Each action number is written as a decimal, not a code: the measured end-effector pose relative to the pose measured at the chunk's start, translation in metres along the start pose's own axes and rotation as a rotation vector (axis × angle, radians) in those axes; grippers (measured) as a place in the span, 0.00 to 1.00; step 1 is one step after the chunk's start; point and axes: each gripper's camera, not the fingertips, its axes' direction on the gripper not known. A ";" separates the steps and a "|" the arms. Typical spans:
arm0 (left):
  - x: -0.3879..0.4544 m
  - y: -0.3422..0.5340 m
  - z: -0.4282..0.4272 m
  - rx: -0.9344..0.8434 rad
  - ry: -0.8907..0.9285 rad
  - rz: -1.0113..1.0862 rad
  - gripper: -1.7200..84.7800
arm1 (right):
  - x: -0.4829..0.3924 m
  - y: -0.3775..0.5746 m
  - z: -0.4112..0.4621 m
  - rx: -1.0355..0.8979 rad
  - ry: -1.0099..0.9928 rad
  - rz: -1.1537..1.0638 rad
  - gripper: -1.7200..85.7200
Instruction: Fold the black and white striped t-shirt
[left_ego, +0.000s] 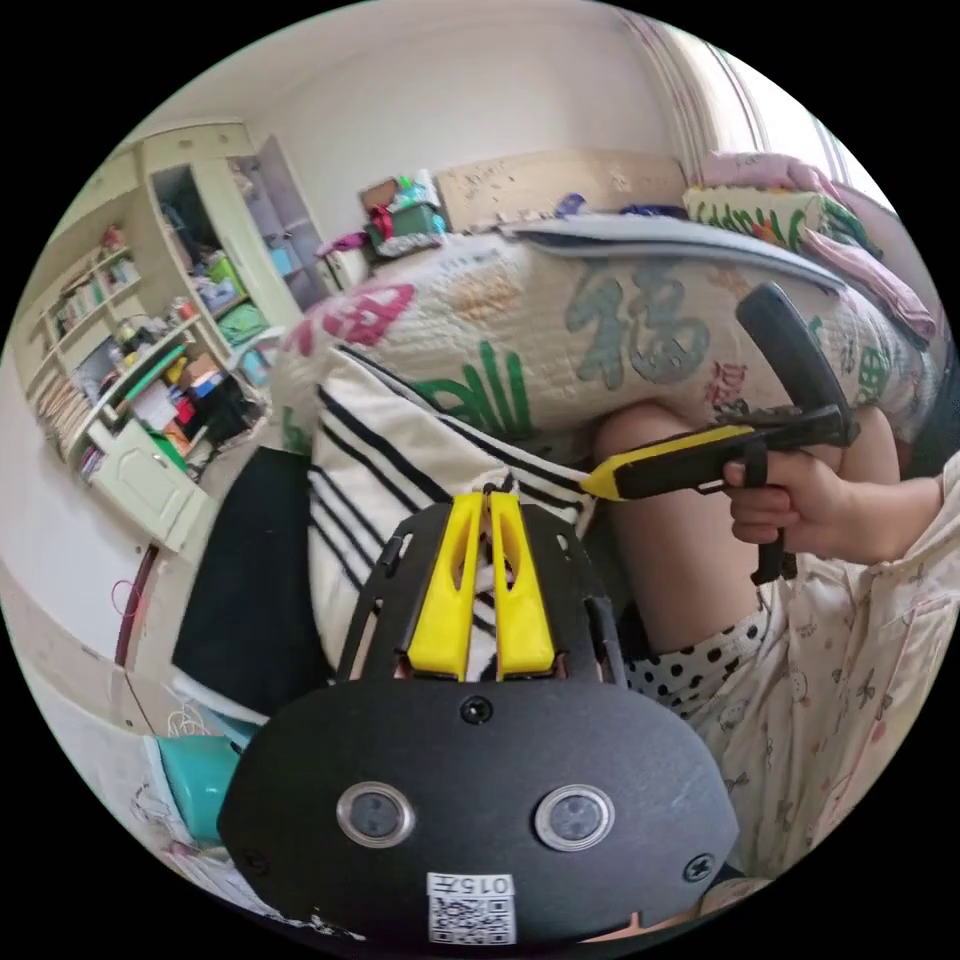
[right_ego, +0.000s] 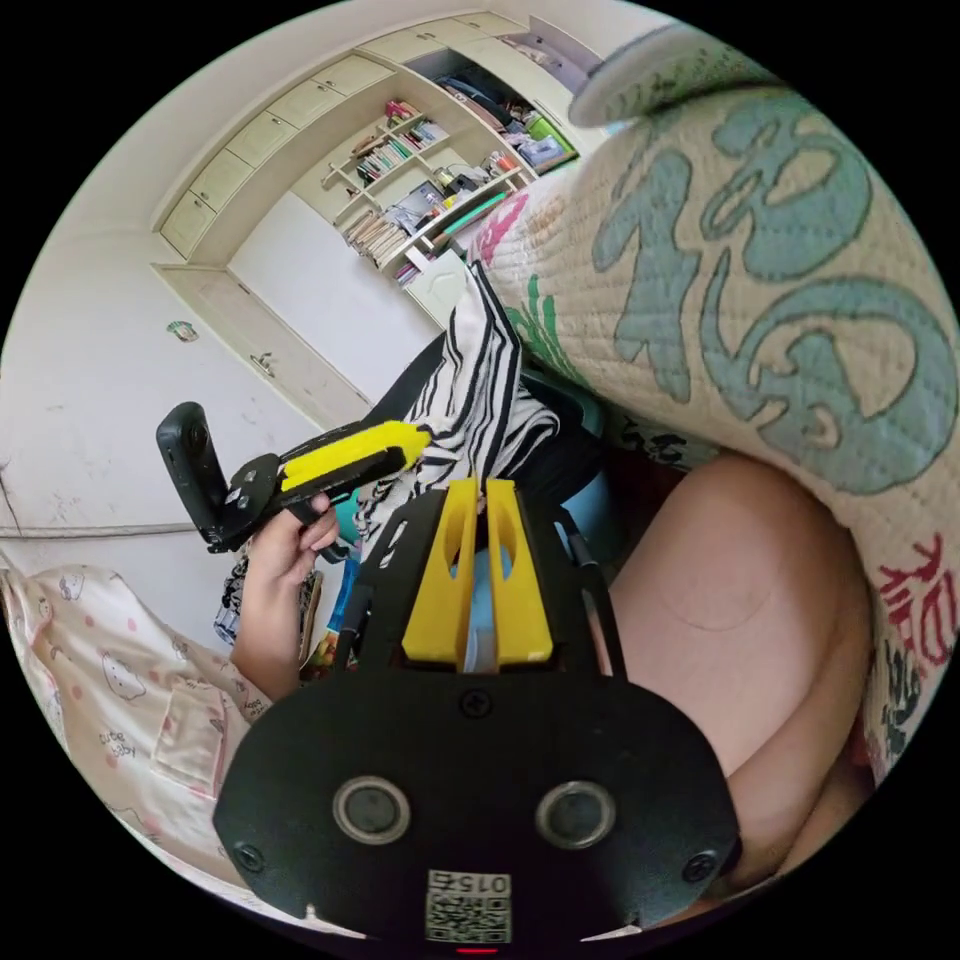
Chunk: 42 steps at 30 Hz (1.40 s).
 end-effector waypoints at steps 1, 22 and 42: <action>-0.008 0.008 -0.022 0.066 -0.068 -0.049 0.03 | -0.018 -0.001 -0.001 0.036 0.012 -0.016 0.02; -0.036 0.088 -0.307 0.976 -0.255 -0.214 0.03 | -0.434 0.085 -0.193 0.786 0.637 -0.520 0.02; 0.051 -0.240 -0.163 0.645 0.205 0.017 0.03 | -0.337 -0.113 -0.165 0.634 1.140 -0.077 0.02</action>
